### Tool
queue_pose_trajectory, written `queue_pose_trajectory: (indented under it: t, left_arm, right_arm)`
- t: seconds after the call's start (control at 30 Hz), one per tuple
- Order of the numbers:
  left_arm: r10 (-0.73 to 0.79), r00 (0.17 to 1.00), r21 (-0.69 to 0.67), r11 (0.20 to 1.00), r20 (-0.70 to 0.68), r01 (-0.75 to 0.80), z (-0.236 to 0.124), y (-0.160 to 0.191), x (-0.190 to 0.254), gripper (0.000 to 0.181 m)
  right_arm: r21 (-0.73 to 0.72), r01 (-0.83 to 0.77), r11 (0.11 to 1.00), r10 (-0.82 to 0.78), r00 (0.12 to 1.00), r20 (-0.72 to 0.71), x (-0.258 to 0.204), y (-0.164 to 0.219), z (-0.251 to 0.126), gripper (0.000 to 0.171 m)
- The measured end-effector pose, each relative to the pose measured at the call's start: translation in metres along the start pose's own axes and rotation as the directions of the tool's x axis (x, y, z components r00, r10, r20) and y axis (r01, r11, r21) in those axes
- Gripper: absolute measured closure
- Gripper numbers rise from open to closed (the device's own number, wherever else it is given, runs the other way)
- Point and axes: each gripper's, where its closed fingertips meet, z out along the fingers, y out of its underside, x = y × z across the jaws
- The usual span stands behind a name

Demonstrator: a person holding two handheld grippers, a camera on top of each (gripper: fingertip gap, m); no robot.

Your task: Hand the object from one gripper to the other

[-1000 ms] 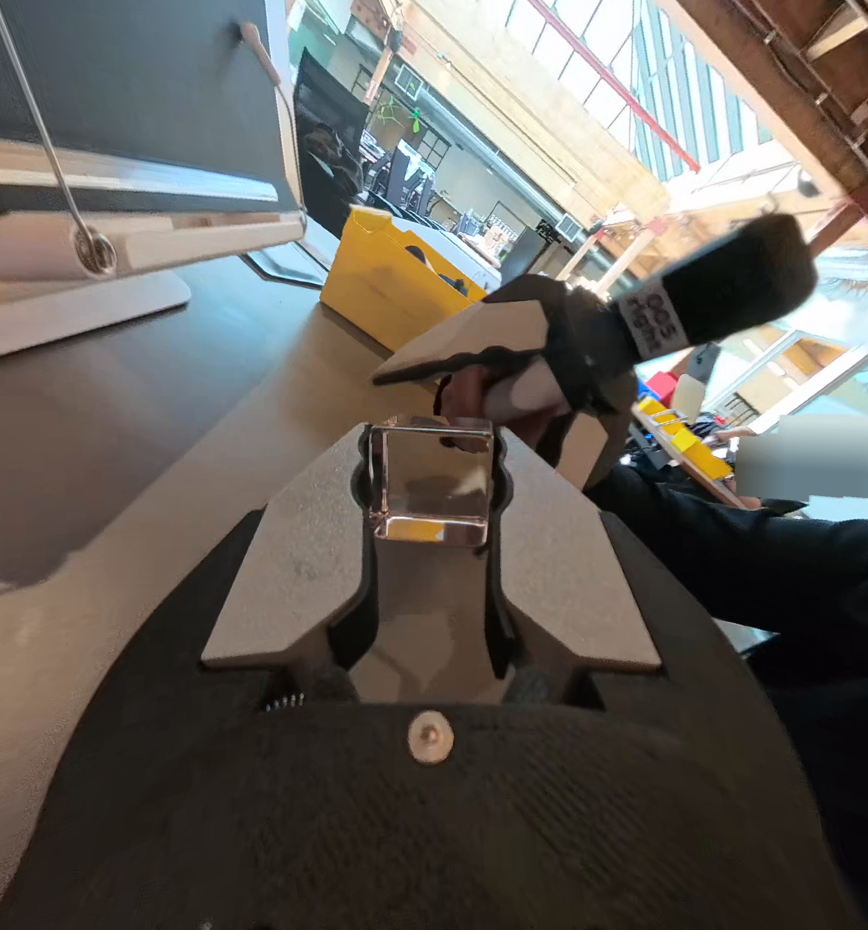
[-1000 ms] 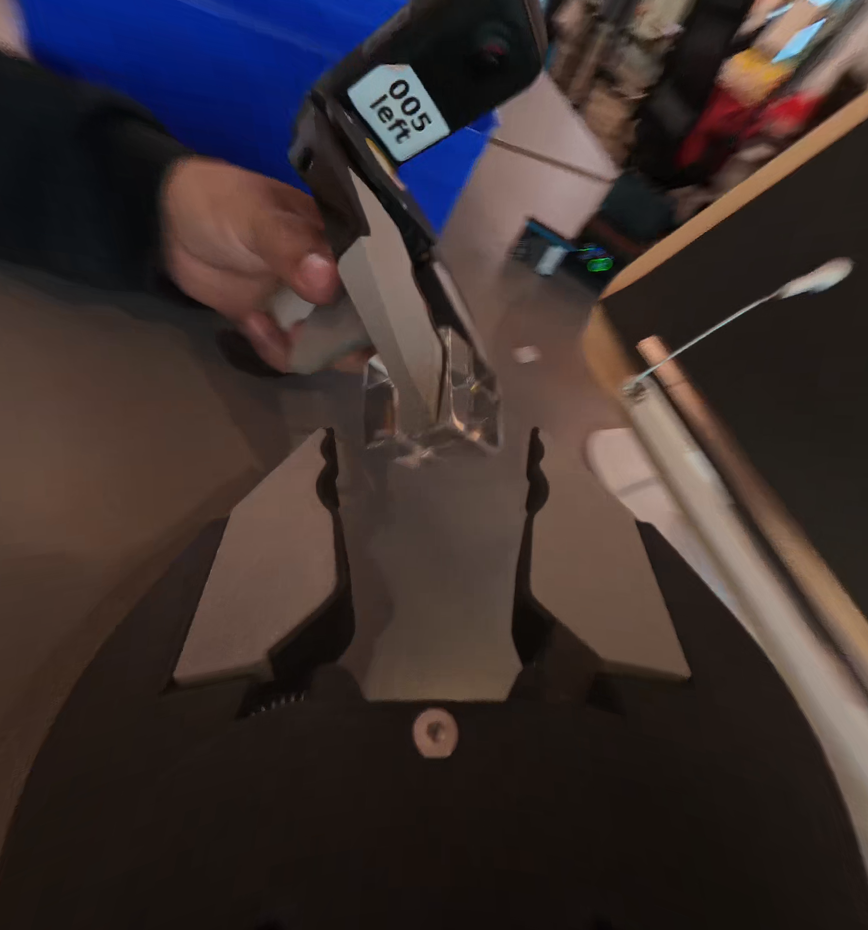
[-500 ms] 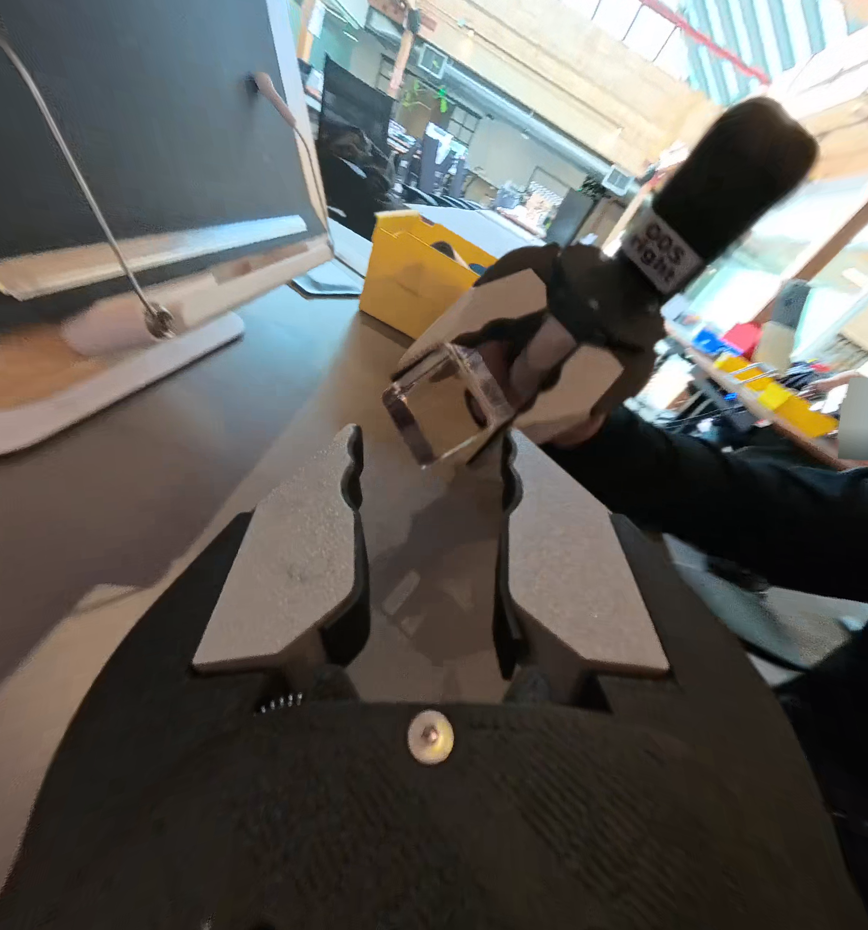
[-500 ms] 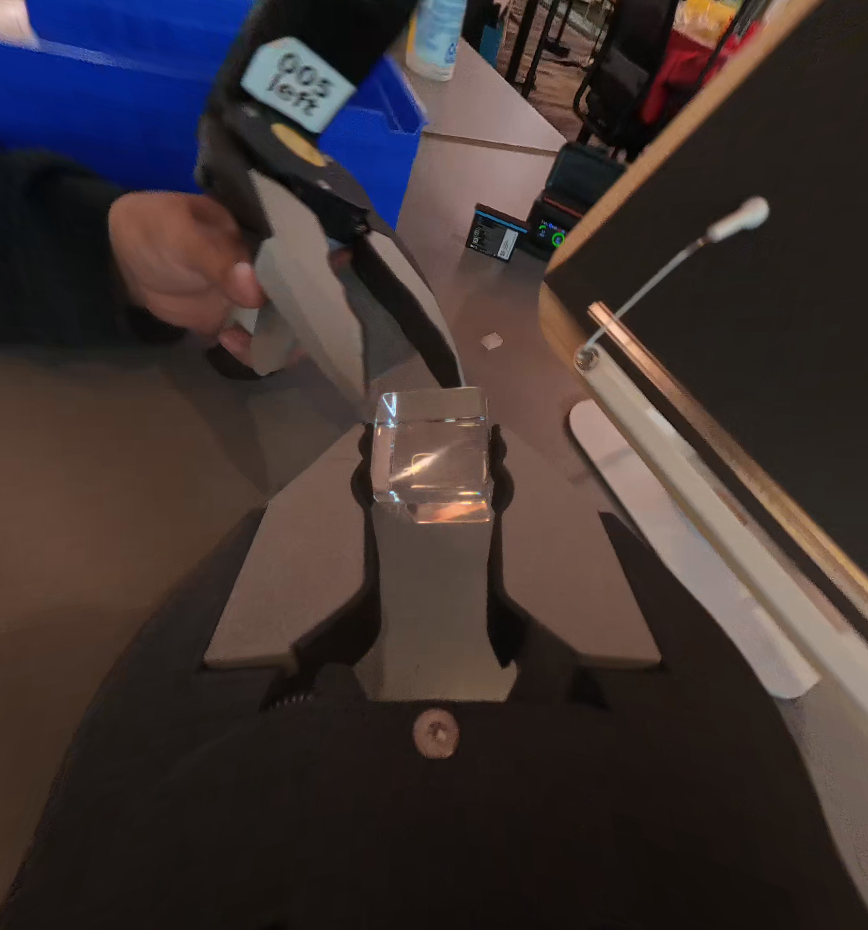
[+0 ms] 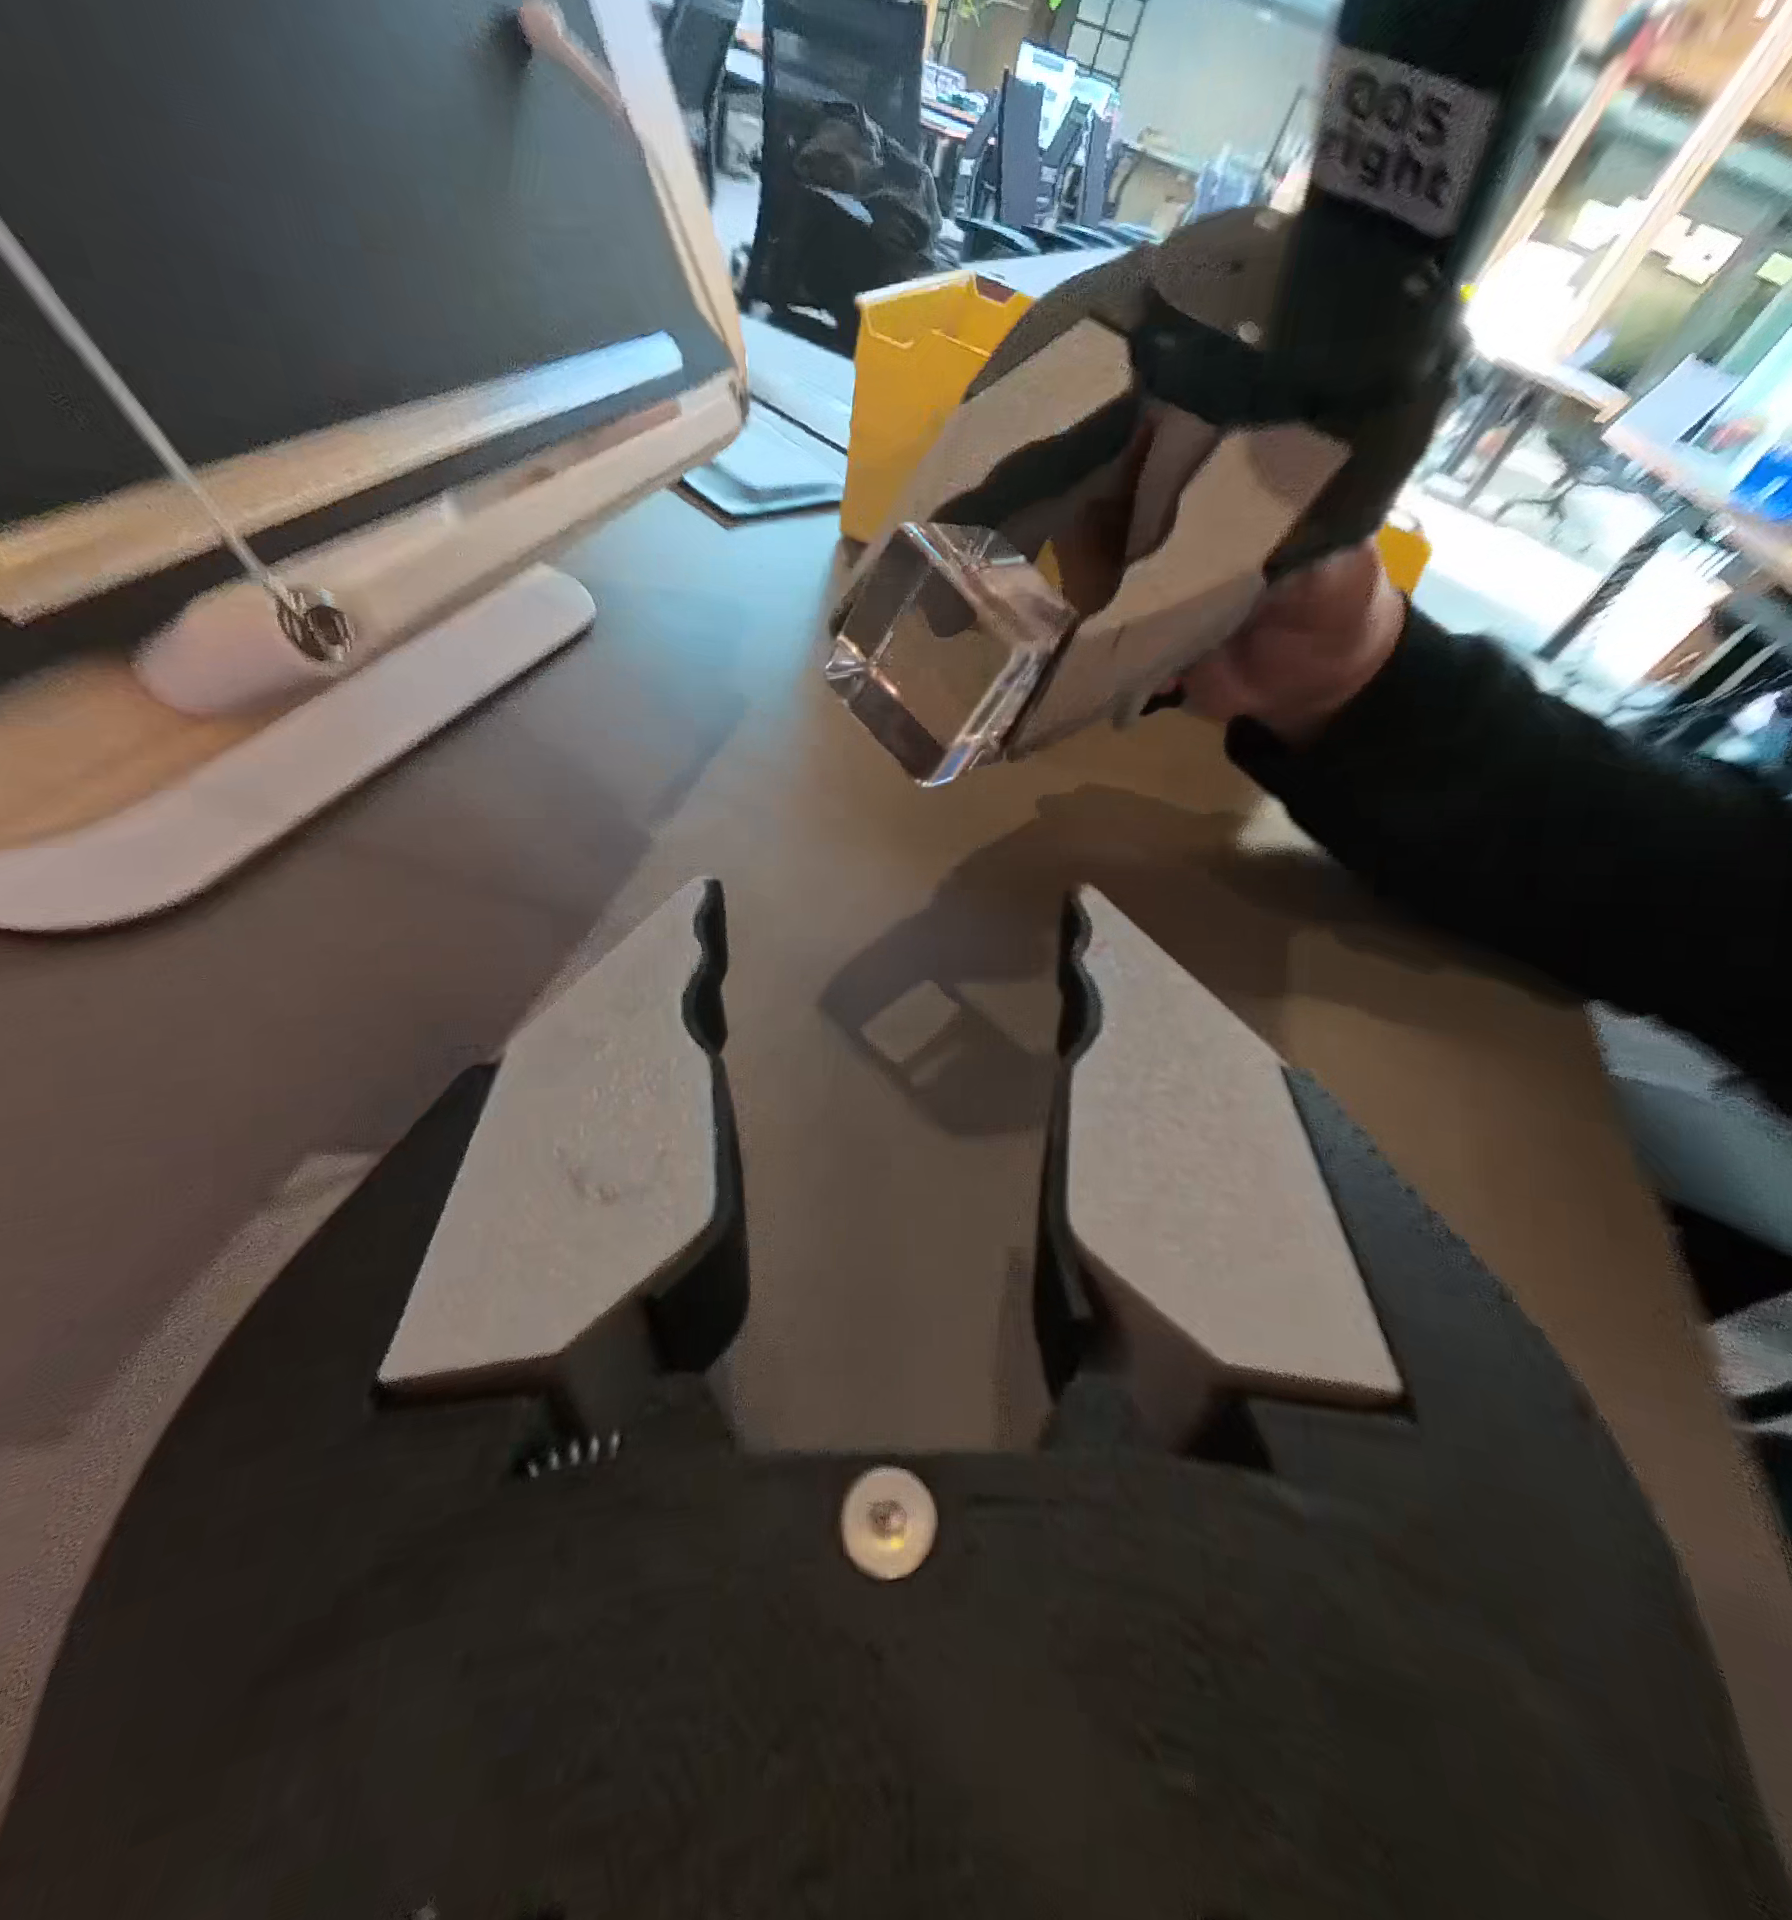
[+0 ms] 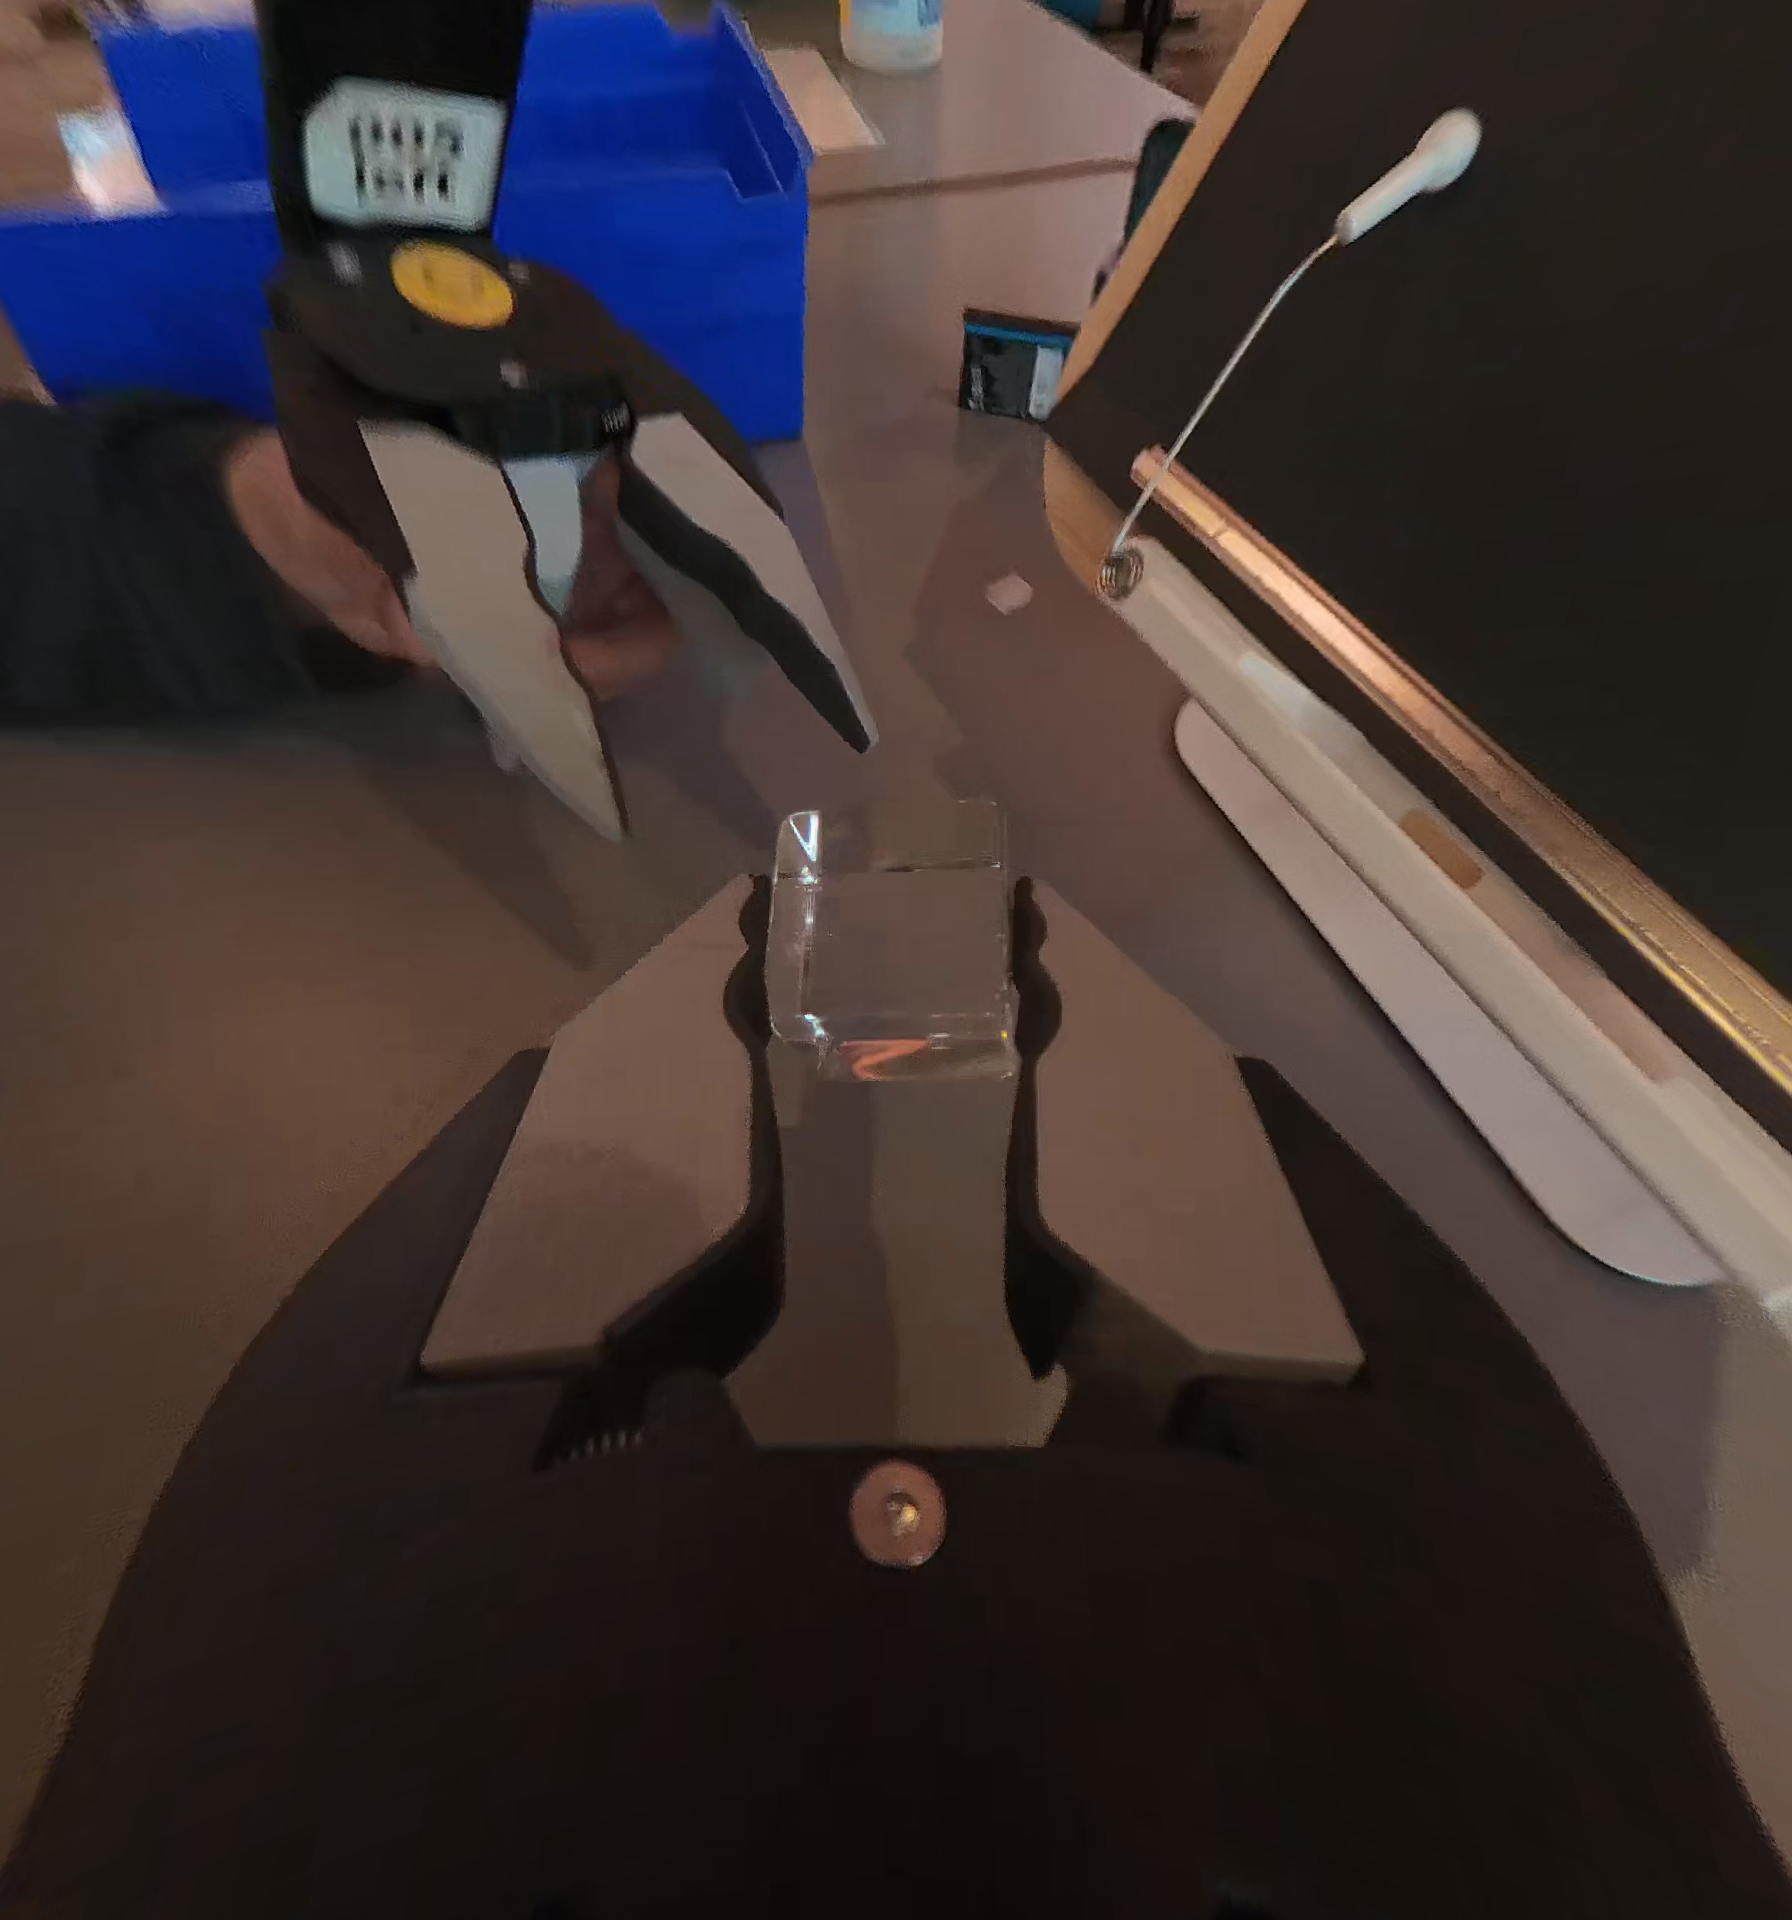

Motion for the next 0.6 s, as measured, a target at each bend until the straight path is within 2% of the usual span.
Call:
queue_pose_trajectory:
  t: [0.1,0.17,0.23,0.33,0.47,0.6]
  left_arm:
    - [-0.156,0.986,-0.009,0.988,-0.062,0.156,0.002,0.002,-0.001,0.115]
    - [-0.142,0.988,0.016,0.990,-0.057,0.143,0.000,-0.001,-0.004,0.116]
    - [-0.030,0.999,0.024,0.999,-0.022,0.030,-0.002,-0.004,-0.005,0.117]
    - [0.185,0.981,-0.033,0.982,0.062,-0.184,-0.002,0.000,-0.004,0.110]
    - [0.443,0.890,-0.114,0.895,0.106,-0.431,0.008,0.012,0.010,0.108]
    - [0.596,0.790,-0.152,0.802,0.142,-0.578,0.014,0.016,0.017,0.110]
  right_arm:
    - [-0.083,0.029,0.996,-0.030,1.000,-0.009,-0.003,0.012,0.006,0.128]
    - [-0.089,-0.044,0.995,0.049,0.997,0.061,-0.009,0.014,0.010,0.129]
    - [-0.105,-0.146,0.984,0.161,0.976,0.148,-0.015,0.017,0.011,0.129]
    - [-0.116,-0.278,0.954,0.299,0.919,0.257,-0.022,0.015,0.009,0.128]
    - [-0.117,-0.367,0.923,0.383,0.847,0.369,-0.037,0.005,0.007,0.129]
    - [-0.178,-0.389,0.904,0.427,0.796,0.429,-0.055,0.009,0.017,0.128]
